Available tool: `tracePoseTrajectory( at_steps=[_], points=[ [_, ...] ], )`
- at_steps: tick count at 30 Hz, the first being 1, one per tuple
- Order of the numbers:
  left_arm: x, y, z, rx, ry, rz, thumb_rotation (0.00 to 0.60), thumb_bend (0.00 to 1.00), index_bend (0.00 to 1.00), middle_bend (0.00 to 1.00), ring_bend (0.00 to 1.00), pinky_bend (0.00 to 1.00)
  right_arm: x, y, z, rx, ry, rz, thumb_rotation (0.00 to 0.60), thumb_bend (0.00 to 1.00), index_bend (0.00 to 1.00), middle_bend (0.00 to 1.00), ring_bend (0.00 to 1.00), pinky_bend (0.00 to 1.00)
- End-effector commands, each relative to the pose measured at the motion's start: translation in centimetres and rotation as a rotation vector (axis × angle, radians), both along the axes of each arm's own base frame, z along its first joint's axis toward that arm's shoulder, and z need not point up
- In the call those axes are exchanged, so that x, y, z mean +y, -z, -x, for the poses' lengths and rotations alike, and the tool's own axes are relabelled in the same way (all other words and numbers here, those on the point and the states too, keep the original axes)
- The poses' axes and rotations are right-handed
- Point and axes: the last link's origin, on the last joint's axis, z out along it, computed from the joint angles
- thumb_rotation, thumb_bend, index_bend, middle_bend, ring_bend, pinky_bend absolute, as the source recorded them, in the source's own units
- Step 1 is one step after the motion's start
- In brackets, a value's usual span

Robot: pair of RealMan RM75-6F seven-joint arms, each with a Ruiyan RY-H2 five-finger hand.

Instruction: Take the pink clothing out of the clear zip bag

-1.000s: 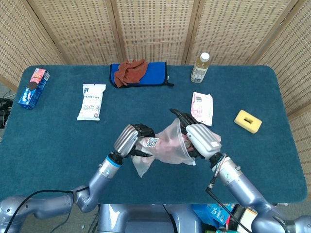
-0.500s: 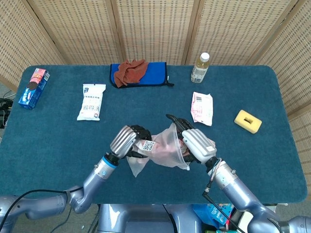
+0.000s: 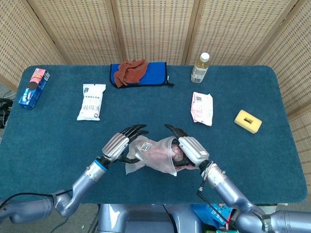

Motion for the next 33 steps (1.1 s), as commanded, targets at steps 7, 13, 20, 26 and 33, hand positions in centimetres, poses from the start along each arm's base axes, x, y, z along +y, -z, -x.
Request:
tracePoseTrajectory(
  at_steps=[7, 13, 20, 26, 33],
  points=[
    [1.2, -3.7, 4.2, 0.170, 0.029, -0.097, 0.600, 0.23, 0.00, 0.00, 0.00, 0.00, -0.6, 2.9, 5.2, 0.040, 0.087, -0.057, 0.600, 0.78, 0.70, 0.00, 0.00, 0.00],
    [2.7, -4.9, 6.4, 0.451, 0.101, -0.190, 0.600, 0.23, 0.01, 0.00, 0.00, 0.00, -0.7, 2.9, 6.7, 0.051, 0.091, -0.060, 0.600, 0.78, 0.70, 0.00, 0.00, 0.00],
    [3.5, -1.9, 6.0, 0.574, 0.123, -0.190, 0.600, 0.23, 0.11, 0.00, 0.00, 0.00, -0.5, 2.6, 6.9, 0.053, 0.059, -0.066, 0.600, 0.78, 0.70, 0.00, 0.00, 0.00],
    [4.0, 0.4, 4.8, 0.609, 0.143, -0.192, 0.600, 0.26, 0.23, 0.00, 0.00, 0.00, -0.6, 2.3, 7.0, 0.062, 0.046, -0.059, 0.600, 0.78, 0.70, 0.00, 0.00, 0.00],
    [5.0, 2.8, 2.7, 0.593, 0.143, -0.197, 0.600, 0.46, 0.27, 0.00, 0.00, 0.00, -0.5, 2.6, 7.6, 0.064, 0.046, -0.070, 0.600, 0.78, 0.70, 0.00, 0.00, 0.00]
  ],
)
